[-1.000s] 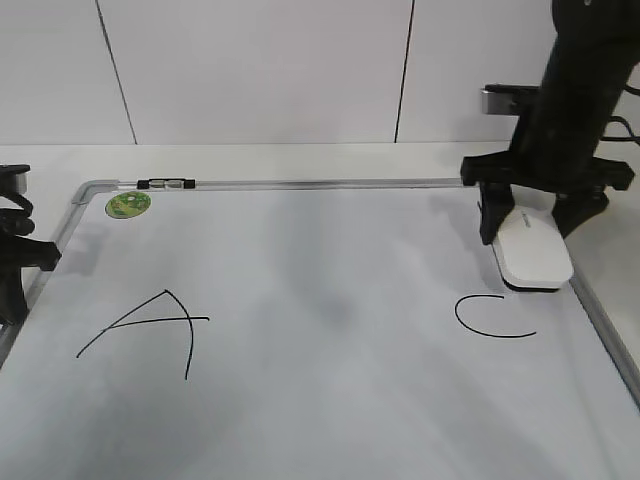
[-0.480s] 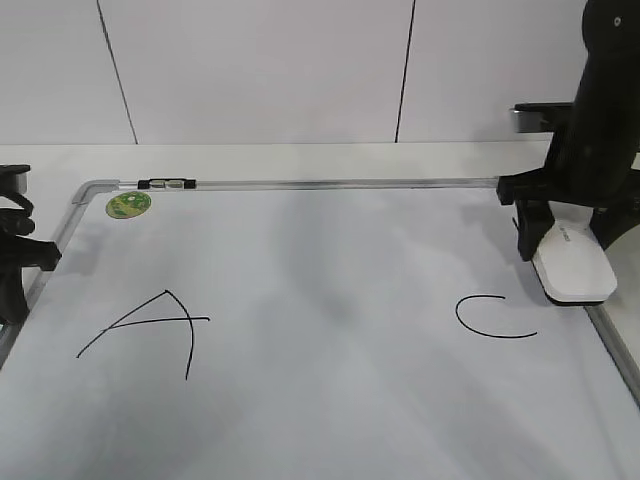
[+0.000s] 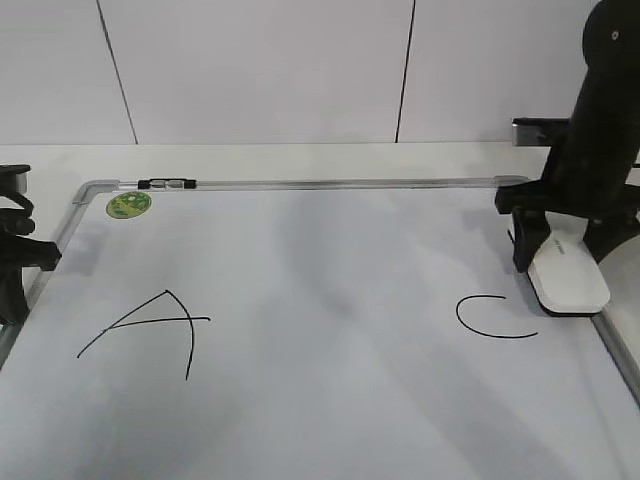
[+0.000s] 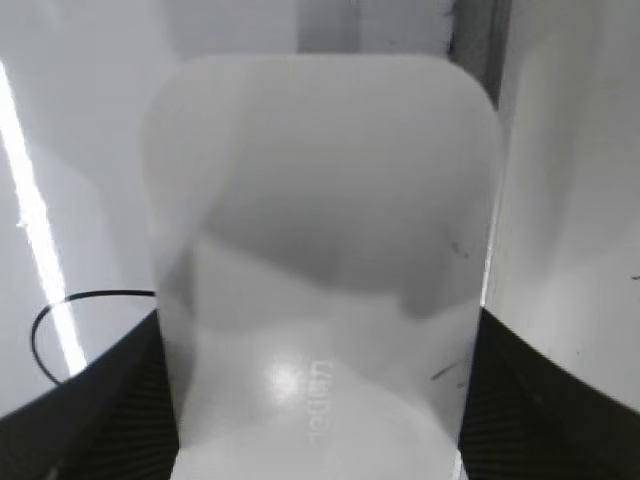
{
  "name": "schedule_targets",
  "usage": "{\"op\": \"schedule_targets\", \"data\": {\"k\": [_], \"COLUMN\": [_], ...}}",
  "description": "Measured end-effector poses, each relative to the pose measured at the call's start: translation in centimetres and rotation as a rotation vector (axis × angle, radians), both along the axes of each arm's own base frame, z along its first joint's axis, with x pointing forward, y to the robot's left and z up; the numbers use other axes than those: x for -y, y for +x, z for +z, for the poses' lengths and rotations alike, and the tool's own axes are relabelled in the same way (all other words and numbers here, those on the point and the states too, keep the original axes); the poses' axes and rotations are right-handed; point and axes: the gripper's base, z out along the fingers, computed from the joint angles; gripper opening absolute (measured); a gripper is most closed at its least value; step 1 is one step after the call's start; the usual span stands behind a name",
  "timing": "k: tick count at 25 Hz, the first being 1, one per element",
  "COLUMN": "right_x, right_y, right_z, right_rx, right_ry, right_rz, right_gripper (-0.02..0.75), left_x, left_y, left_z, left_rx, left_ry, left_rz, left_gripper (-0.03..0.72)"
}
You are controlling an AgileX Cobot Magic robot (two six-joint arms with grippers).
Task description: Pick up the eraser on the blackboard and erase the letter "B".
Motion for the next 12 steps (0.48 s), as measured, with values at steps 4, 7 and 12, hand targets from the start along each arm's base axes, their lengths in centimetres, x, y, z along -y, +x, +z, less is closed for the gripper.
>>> {"op": "schedule_targets", "data": {"k": [4, 7, 12], "right_x": [0.09, 0.08, 0.16], "right_y": [0.17, 0.23, 0.27], "right_z": [-0.72, -1.01, -1.11], "right_rx": [-0.015, -0.022, -0.022], "right_ry": [-0.013, -0.014, -0.023], "right_rz": [0.006, 0.008, 0.012], "right_gripper": [0.546, 0.546, 0.546], "left_x": [0.00, 0.00, 0.00], "left_y": [0.00, 0.00, 0.00], "left_z": [0.00, 0.00, 0.00], "left_rx": [0.000, 0.000, 0.000], "left_ry": [0.000, 0.000, 0.000], "left_rz": [0.000, 0.000, 0.000], "left_gripper": [0.032, 0.032, 0.032]}}
